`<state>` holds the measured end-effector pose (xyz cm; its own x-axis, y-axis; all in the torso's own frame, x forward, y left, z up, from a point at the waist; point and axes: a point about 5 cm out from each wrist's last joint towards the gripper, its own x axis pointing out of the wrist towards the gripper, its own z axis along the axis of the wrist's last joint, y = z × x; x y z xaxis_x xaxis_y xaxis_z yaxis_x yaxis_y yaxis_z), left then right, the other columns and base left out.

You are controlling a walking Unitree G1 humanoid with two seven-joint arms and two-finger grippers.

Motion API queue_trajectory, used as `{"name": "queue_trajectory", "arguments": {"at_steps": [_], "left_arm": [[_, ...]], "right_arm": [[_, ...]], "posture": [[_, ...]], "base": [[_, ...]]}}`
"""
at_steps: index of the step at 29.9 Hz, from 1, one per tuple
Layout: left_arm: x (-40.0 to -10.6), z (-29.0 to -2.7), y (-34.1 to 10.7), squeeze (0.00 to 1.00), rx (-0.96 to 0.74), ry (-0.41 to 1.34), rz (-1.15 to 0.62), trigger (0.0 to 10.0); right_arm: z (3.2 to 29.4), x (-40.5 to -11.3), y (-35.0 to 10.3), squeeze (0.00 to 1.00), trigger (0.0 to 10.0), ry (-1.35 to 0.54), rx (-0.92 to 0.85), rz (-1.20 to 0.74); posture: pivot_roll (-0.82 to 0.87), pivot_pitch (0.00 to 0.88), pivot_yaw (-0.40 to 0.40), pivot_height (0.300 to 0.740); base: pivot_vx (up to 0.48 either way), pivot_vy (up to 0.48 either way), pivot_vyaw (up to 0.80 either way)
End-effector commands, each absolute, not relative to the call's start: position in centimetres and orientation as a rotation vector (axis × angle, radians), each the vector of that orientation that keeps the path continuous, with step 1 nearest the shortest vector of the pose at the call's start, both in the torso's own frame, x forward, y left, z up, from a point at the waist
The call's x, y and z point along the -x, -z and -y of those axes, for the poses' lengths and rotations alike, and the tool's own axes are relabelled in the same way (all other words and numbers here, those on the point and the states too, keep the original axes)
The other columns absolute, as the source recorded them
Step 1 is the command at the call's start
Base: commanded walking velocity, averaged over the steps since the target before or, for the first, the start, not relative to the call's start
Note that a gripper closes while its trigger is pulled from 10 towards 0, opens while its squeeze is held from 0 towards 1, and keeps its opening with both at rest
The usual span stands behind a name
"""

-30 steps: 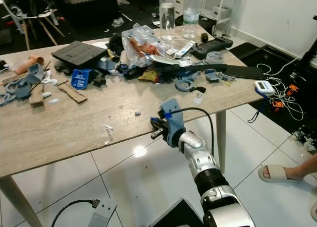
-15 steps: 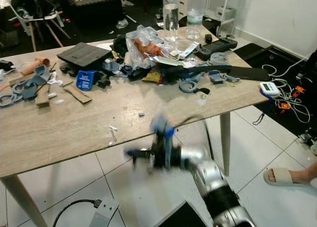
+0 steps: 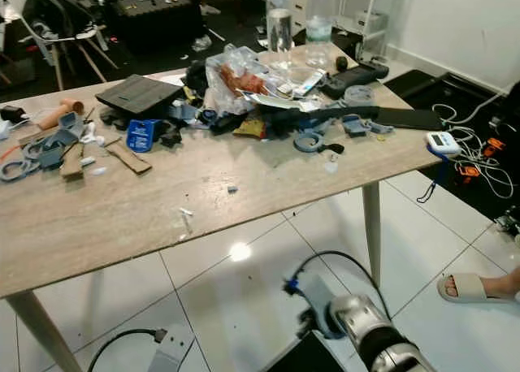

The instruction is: Picking trash to rubbish bin

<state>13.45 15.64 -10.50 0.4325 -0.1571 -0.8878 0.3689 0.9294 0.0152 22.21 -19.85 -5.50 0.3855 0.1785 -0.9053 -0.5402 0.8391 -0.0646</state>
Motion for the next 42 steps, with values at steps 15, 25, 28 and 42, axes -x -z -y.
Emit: {"name": "queue_trajectory", "arguments": {"at_steps": [15,25,28,42], "left_arm": [[-11.9,-16.9,11.0,0.0,-0.235,0.303,-1.156,10.0],[-11.8,-17.4,11.0,0.0,-0.275,0.329,-1.165,10.0],[-12.0,-17.4,10.9,0.0,-0.277,0.33,-1.162,10.0],[-12.3,-17.1,10.9,0.0,-0.277,0.335,-1.155,10.0]], "right_arm": [[23.6,-9.2,10.8,0.0,10.0,-0.059,0.243,-1.43],[22.9,-9.0,11.0,0.0,10.0,-0.053,0.263,-1.412],[22.9,-9.0,11.0,0.0,10.0,-0.06,0.277,-1.41],[23.2,-10.1,10.7,0.0,10.0,-0.109,0.36,-1.384]], "posture": [[-0.19,0.066,0.076,0.74],[-0.21,0.081,0.106,0.74],[-0.21,0.079,0.103,0.74],[-0.19,0.054,0.082,0.74]], "base": [[0.0,0.0,0.0],[-0.263,0.0,0.0],[-0.304,0.0,0.0],[-0.332,0.0,0.0]]}}
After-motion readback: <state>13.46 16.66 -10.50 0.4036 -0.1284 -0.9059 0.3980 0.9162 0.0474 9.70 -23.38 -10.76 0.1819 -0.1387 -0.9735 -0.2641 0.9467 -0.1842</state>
